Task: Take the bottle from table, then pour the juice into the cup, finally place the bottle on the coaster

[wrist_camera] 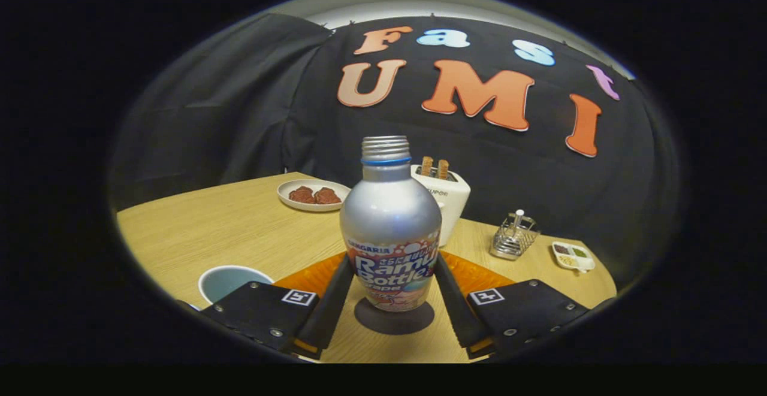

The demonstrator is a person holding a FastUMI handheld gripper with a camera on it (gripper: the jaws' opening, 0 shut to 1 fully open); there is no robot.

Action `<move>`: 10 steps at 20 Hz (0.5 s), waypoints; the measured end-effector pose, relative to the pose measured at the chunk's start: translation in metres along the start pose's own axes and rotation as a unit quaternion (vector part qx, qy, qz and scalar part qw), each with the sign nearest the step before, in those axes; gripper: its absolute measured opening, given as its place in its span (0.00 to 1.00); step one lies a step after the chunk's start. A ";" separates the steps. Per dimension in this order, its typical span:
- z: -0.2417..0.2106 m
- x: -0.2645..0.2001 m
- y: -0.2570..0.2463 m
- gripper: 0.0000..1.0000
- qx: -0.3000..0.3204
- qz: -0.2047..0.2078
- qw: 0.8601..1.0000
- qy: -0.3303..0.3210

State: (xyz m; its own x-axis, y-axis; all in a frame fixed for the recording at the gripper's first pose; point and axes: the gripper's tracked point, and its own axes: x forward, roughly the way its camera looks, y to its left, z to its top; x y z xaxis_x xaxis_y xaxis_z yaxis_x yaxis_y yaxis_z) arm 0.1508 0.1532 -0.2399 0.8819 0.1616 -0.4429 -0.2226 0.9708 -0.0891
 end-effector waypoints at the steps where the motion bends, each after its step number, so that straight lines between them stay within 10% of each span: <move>1: -0.005 0.002 -0.001 0.78 0.013 0.005 1.000 0.007; 10: -0.030 0.006 -0.011 0.78 0.047 0.003 0.999 0.021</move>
State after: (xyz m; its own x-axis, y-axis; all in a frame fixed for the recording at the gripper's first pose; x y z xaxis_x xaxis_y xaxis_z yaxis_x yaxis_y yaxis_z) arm 0.1465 0.1378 -0.2683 0.8624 0.1609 -0.4800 -0.1855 0.9826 -0.0038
